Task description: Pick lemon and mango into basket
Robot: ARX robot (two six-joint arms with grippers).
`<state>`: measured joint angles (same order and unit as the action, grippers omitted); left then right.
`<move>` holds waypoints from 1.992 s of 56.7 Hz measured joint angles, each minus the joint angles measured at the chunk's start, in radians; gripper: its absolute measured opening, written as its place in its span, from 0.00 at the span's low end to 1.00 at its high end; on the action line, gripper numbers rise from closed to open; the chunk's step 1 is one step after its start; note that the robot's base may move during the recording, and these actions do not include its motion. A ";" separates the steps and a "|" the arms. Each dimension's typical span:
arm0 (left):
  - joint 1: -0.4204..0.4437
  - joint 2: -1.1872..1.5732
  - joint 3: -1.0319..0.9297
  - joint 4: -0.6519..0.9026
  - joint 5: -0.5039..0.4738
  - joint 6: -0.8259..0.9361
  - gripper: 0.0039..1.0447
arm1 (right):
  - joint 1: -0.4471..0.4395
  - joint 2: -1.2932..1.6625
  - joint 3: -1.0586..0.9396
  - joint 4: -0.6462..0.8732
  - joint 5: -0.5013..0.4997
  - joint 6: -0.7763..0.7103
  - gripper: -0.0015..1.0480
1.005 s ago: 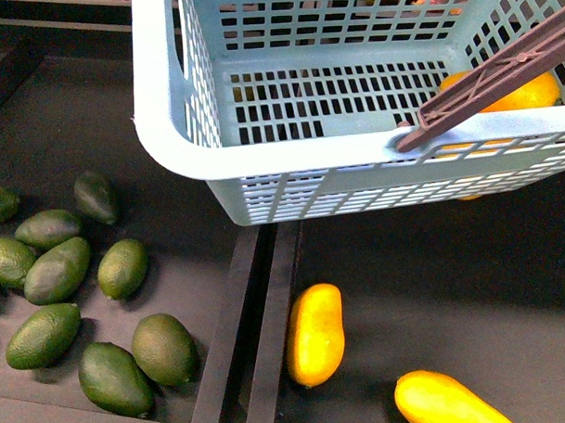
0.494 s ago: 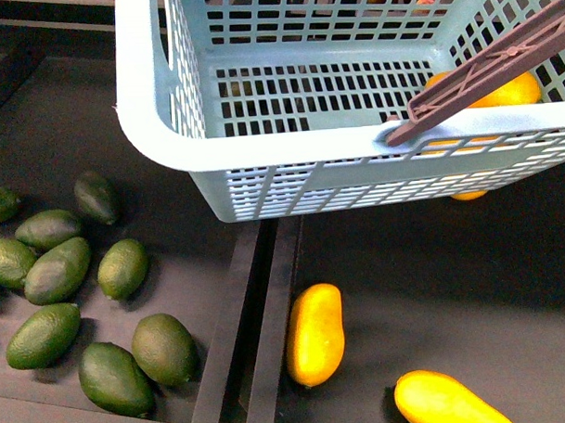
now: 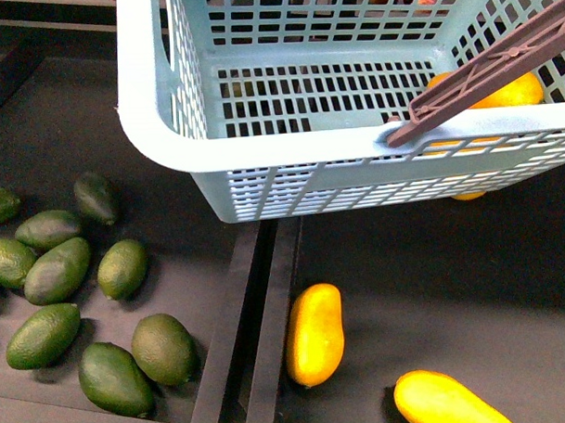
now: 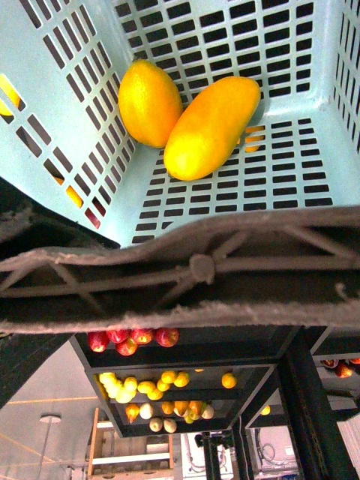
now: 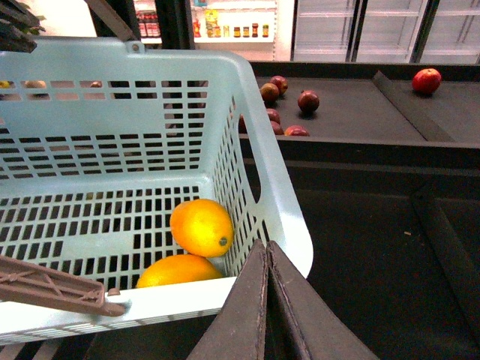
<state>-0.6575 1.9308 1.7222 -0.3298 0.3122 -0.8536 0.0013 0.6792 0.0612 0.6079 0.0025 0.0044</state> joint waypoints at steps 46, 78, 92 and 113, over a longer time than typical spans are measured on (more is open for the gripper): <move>0.000 0.000 0.000 0.000 0.000 -0.001 0.06 | 0.000 -0.360 -0.044 -0.288 -0.002 -0.001 0.02; 0.000 0.000 0.000 0.000 0.002 -0.001 0.06 | 0.000 -0.608 -0.043 -0.569 -0.003 -0.001 0.02; 0.000 0.001 0.000 0.000 0.002 -0.001 0.06 | 0.000 -0.672 -0.043 -0.606 -0.001 -0.001 0.02; 0.000 0.001 0.000 0.000 0.000 0.000 0.06 | 0.000 -0.673 -0.043 -0.607 -0.001 -0.002 0.32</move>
<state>-0.6575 1.9320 1.7222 -0.3298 0.3119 -0.8539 0.0013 0.0059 0.0177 0.0013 0.0017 0.0029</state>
